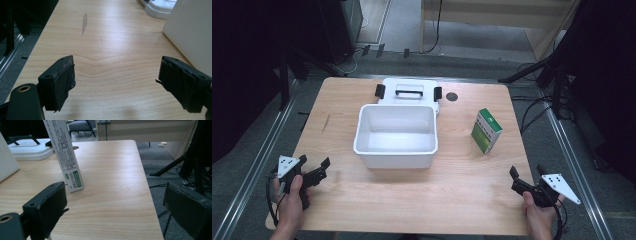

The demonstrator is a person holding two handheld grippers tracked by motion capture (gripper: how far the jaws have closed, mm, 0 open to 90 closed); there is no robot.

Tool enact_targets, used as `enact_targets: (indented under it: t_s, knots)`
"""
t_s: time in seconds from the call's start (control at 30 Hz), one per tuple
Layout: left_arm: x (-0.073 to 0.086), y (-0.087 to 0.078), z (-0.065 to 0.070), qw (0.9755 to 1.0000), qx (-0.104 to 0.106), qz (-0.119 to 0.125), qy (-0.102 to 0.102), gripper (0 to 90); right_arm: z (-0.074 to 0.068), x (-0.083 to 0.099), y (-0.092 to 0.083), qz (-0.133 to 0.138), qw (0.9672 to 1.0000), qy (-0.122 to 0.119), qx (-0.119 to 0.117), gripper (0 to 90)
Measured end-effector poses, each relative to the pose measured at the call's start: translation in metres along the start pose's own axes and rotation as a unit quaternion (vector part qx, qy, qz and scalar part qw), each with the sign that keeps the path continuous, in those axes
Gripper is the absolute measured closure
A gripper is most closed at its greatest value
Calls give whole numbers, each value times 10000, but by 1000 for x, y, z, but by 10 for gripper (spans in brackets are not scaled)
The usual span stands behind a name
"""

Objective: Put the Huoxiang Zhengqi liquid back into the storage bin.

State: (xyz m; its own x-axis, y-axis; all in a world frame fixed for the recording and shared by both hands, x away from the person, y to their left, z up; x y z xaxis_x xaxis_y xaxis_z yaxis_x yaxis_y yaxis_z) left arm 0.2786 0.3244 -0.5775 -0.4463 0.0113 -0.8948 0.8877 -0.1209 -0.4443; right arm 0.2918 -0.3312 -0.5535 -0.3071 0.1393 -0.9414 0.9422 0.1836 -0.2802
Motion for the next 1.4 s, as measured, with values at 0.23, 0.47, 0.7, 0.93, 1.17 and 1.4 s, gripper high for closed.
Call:
enact_targets:
  t_s: [0.23,0.47,0.7,0.93,1.17,1.4]
  knots:
    - [0,-1,0,9999,-61,86,-1,139,-6,1,0,-127,9997,-163,-125,52]
    - [0,-1,0,10000,-77,63,4,139,-11,-7,-5,-13,9992,-351,-184,64]
    - [0,-1,0,10000,-56,35,32,139,-31,-27,-18,257,9981,-467,-307,103]
    - [0,-1,1,10000,-13,49,30,139,-47,-44,-20,163,9976,-583,-321,124]
    - [0,0,1,10000,8,24,26,139,-60,-50,-17,147,9968,-698,-360,125]
    - [0,0,0,10000,8,12,24,139,-64,-58,-11,67,9971,-709,-264,129]
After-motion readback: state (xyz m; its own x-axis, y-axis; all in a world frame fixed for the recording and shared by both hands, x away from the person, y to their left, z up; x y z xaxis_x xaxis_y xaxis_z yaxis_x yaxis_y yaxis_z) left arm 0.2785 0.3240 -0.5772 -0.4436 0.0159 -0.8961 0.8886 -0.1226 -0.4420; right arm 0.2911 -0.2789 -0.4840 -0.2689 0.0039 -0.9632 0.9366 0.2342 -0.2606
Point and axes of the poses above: each handheld gripper's, and its own axes: y roughly forward along the jaws, x roughly out of its underside, z roughly to its right, the point moved 6 cm from there along y, roughly forward along the jaws, and after that the axes turned 6 degrees about y, right-handed, at the moved point
